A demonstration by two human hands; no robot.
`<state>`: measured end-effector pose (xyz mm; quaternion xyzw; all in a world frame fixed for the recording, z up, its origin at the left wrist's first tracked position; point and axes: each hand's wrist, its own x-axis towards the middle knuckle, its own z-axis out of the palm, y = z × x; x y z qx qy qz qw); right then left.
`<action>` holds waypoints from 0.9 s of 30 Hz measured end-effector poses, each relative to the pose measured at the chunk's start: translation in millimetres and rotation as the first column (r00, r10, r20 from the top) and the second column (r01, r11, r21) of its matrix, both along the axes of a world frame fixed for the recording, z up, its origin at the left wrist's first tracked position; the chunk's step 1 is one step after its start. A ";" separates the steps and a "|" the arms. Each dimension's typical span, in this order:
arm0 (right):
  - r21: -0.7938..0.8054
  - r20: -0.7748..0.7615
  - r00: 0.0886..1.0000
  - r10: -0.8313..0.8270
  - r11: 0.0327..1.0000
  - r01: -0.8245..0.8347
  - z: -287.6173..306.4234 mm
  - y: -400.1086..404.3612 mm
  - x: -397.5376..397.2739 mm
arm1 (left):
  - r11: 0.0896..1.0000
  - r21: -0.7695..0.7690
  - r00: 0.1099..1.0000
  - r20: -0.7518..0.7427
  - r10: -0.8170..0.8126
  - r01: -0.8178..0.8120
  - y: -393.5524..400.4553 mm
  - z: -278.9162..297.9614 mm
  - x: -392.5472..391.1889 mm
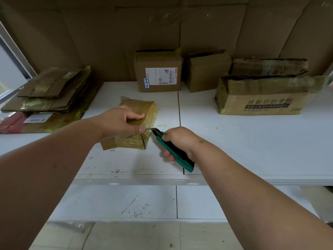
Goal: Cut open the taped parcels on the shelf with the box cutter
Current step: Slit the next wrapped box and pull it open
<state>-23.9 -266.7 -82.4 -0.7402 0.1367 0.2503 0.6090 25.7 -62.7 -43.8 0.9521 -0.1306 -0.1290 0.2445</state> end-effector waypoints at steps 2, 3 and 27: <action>-0.006 -0.002 1.000 -0.025 1.000 0.025 3.0 -5.3 1.1 | 1.000 -0.018 1.000 -0.003 -0.004 0.003 -0.4 0.3 -0.1; -0.025 0.006 0.999 -0.039 0.999 0.039 4.5 -7.6 2.6 | 1.000 -0.026 1.000 -0.008 -0.005 0.005 -0.9 0.7 -0.3; -0.172 0.078 0.968 0.238 0.960 -0.222 3.1 7.0 11.7 | 0.999 -0.027 0.995 -0.097 -0.020 0.017 7.6 4.6 0.9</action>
